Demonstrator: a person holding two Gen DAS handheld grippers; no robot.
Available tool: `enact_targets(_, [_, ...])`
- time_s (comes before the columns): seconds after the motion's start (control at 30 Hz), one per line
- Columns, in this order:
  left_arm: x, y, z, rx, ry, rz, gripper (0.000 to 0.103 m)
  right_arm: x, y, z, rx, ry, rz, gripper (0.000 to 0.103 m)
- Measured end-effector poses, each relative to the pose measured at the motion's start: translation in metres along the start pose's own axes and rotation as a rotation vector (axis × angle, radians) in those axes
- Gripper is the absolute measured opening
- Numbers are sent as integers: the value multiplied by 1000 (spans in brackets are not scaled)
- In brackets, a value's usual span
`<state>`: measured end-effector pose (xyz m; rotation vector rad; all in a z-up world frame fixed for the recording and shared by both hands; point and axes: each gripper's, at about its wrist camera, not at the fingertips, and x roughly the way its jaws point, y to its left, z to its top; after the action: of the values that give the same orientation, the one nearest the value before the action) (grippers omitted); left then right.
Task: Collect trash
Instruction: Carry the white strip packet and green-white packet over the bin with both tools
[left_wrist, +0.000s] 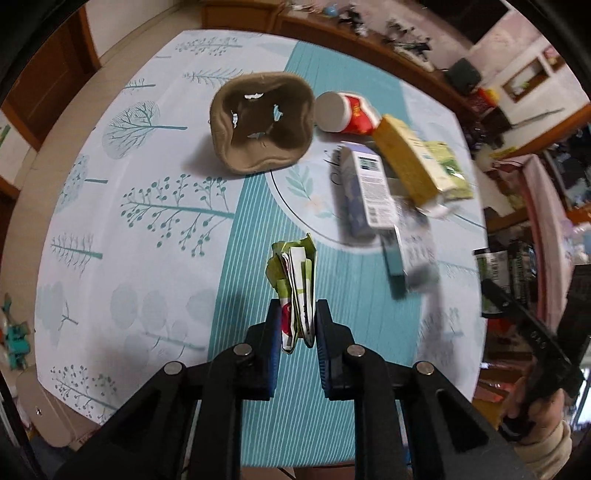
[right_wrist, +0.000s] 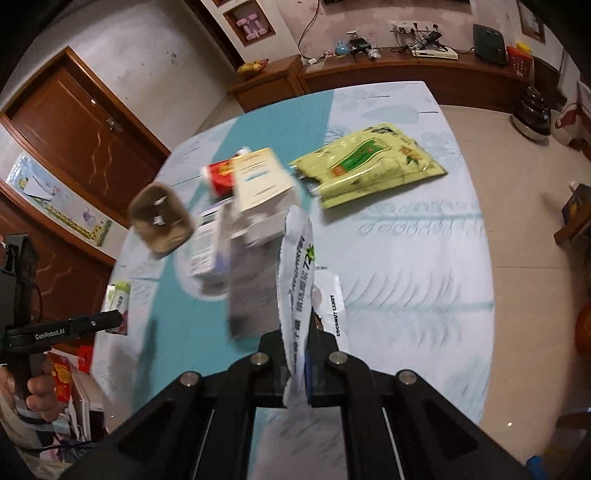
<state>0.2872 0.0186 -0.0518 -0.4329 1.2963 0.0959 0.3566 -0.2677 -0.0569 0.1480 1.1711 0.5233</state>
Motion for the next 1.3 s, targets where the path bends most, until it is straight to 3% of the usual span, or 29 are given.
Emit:
enact_targets(0.23, [-55, 32, -47, 148, -30, -99, 15, -31, 62, -64, 31, -47, -16, 4])
enact_targets(0.53, [-102, 60, -122, 391, -44, -189, 15, -65, 162, -175, 155, -158, -59, 4])
enact_targets(0.73, [-115, 74, -173, 488, 22, -217, 15, -65, 210, -243, 215, -161, -75, 4])
enact_targets(0.87, [-112, 76, -204, 564, 62, -199, 15, -58, 225, -278, 251, -119, -78, 4])
enact_targets(1.03, [-93, 81, -234, 580, 138, -187, 15, -45, 226, -310, 308, -70, -77, 4])
enact_targets(1.3, [-27, 85, -278, 620, 230, -110, 15, 4, 200, -348, 404, 10, -59, 4])
